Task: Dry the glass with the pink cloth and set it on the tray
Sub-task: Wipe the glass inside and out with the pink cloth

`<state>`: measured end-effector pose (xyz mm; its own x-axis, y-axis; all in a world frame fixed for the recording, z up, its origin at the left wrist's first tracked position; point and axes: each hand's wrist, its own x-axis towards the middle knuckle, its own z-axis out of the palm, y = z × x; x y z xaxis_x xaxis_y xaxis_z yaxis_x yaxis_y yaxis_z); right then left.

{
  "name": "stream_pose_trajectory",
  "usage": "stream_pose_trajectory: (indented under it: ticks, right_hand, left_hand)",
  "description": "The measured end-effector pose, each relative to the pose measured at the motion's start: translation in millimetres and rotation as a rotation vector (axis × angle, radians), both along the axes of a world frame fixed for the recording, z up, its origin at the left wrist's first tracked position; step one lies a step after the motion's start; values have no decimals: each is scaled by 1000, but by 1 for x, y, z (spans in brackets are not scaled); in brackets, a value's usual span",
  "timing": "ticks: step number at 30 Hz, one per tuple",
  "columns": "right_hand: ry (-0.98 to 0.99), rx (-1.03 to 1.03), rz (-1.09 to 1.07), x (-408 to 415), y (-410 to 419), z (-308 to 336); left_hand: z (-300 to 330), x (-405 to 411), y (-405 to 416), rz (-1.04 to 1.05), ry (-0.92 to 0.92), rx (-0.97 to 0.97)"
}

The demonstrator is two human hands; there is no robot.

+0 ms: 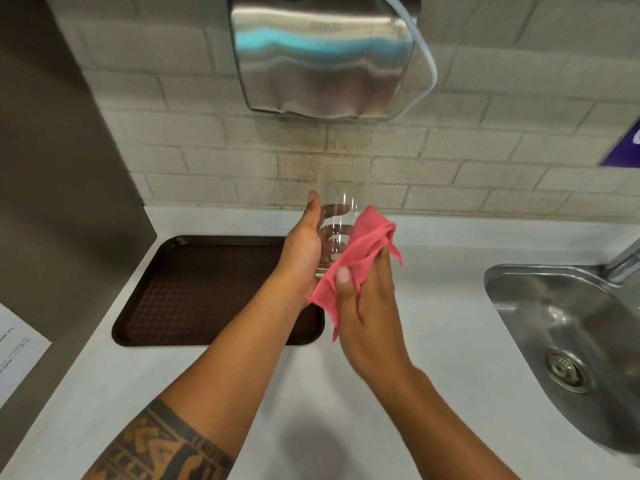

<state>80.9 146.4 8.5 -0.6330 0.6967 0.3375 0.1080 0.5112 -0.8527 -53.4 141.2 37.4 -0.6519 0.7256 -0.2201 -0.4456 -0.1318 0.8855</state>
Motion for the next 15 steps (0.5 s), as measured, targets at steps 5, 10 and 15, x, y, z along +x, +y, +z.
stream_pose_trajectory:
  ticks: [5, 10, 15]
  right_hand:
    - [-107, 249, -53, -7, -4, 3]
    - [-264, 541, -166, -38, 23, 41]
    - [-39, 261, -37, -45, 55, 54]
  left_hand:
    - [-8, -1, -1, -49, -142, 59]
    - [-15, 9, -5, -45, -82, 118]
    - [-14, 11, -5, -7, -43, 75]
